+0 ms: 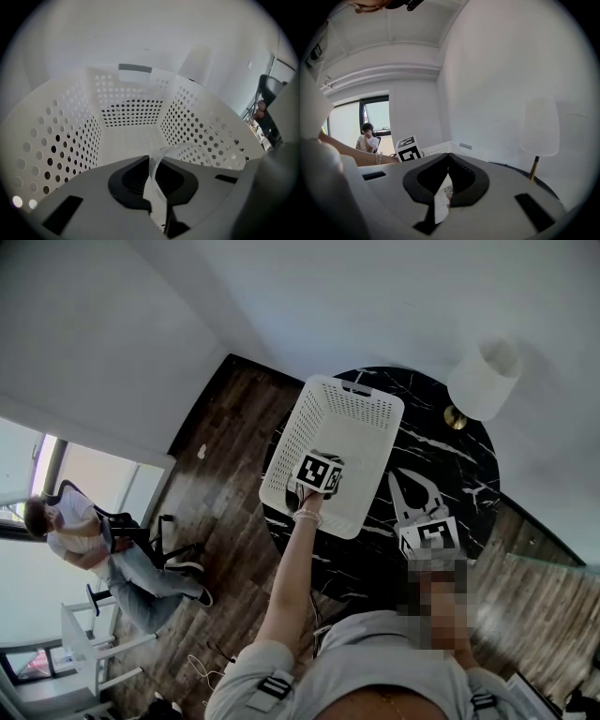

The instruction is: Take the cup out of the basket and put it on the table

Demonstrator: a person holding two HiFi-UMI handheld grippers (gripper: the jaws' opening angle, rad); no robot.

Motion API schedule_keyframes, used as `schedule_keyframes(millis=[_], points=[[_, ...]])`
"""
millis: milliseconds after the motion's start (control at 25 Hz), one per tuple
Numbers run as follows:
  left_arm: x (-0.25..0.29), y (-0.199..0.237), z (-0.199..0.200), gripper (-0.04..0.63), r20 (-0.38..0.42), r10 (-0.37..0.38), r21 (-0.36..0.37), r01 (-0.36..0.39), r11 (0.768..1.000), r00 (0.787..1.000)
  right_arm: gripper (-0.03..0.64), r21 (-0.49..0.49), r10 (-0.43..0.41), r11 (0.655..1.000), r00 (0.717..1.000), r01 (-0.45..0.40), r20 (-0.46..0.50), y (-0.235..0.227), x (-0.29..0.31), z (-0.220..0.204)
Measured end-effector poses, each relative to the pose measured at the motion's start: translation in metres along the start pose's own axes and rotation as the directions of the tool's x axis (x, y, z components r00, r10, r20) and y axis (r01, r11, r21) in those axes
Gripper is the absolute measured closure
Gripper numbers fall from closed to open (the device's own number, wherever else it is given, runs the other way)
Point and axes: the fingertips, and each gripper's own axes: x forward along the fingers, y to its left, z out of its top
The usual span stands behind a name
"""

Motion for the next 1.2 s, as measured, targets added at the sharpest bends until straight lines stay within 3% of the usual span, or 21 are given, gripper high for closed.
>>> schedule_keyframes(millis=[720, 1200], points=[[-0.023, -0.01, 0.031, 0.563, 0.161, 0.007, -0.015, -0.005, 1.0, 0.987, 0.607, -0.007, -0.006, 1.0, 1.0, 0.006, 0.014, 0.001, -0.008, 0.007], [-0.064, -0.02, 0.051, 0.563, 0.275, 0.02, -0.029, -0.012, 0.999, 0.961, 0.607, -0.009, 0.019, 1.0, 1.0, -0.019, 0.02, 0.012, -0.007, 0.01]])
